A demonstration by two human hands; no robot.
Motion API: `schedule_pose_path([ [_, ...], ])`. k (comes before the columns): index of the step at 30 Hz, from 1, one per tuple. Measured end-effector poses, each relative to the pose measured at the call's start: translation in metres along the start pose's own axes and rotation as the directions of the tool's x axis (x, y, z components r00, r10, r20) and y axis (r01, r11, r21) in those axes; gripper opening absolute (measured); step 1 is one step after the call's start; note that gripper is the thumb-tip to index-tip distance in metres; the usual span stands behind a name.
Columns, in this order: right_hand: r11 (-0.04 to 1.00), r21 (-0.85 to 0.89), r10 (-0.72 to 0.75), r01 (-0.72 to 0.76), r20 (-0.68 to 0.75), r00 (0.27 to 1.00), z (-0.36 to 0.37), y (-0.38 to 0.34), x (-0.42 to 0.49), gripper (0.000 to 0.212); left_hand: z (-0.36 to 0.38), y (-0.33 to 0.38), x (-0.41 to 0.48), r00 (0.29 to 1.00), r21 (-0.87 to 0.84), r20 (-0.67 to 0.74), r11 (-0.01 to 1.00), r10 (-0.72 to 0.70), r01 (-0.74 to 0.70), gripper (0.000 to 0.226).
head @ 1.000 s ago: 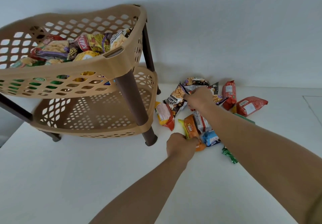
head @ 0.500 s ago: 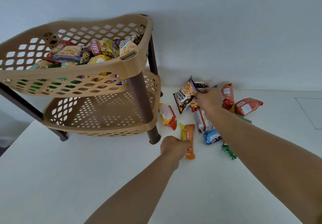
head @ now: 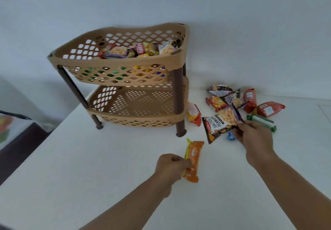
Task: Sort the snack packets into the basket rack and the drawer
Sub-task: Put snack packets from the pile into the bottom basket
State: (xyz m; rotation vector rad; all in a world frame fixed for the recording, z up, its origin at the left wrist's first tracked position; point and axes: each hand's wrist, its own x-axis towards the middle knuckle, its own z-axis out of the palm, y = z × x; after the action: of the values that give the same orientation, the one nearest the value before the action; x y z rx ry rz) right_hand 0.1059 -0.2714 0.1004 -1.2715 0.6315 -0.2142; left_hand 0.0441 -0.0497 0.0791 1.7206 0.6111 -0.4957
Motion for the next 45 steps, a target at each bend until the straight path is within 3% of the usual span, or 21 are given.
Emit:
schedule_pose_path([
  [7, 0.996, -0.009, 0.093, -0.092, 0.072, 0.993, 0.039, 0.027, -0.061, 0.008, -0.087, 0.012, -0.012, 0.988, -0.07, -0.128, 0.993, 0.083, -0.093, 0.019],
  [14, 0.992, 0.007, 0.122, -0.123, 0.098, 0.988, 0.085, 0.02, -0.095, 0.011, -0.138, 0.049, 0.013, 0.979, -0.148, -0.135, 0.974, 0.154, -0.173, 0.023],
  [20, 0.992, 0.076, 0.102, -0.103, 0.009, 0.995, 0.114, 0.009, -0.104, 0.014, -0.151, 0.079, 0.044, 0.977, -0.211, -0.118, 0.957, 0.176, -0.197, 0.038],
  [28, 0.989, 0.09, 0.125, -0.12, -0.057, 0.99, 0.127, 0.006, -0.108, 0.011, -0.139, 0.111, 0.085, 0.984, -0.141, -0.066, 0.974, 0.168, -0.176, 0.039],
  [35, 0.985, 0.132, 0.115, -0.11, -0.031, 0.993, 0.143, 0.01, -0.109, 0.012, -0.126, 0.142, 0.111, 0.952, 0.167, -0.071, 0.944, 0.298, -0.283, 0.043],
  [40, 0.991, 0.103, 0.076, -0.079, 0.037, 0.996, 0.157, 0.016, -0.115, 0.015, -0.127, 0.153, 0.13, 0.988, 0.049, 0.065, 0.988, 0.143, -0.146, 0.041],
  [45, 0.987, 0.154, 0.027, -0.049, 0.144, 0.989, 0.177, 0.023, -0.124, 0.016, -0.136, 0.158, 0.15, 0.986, 0.062, 0.092, 0.988, 0.137, -0.143, 0.027],
])
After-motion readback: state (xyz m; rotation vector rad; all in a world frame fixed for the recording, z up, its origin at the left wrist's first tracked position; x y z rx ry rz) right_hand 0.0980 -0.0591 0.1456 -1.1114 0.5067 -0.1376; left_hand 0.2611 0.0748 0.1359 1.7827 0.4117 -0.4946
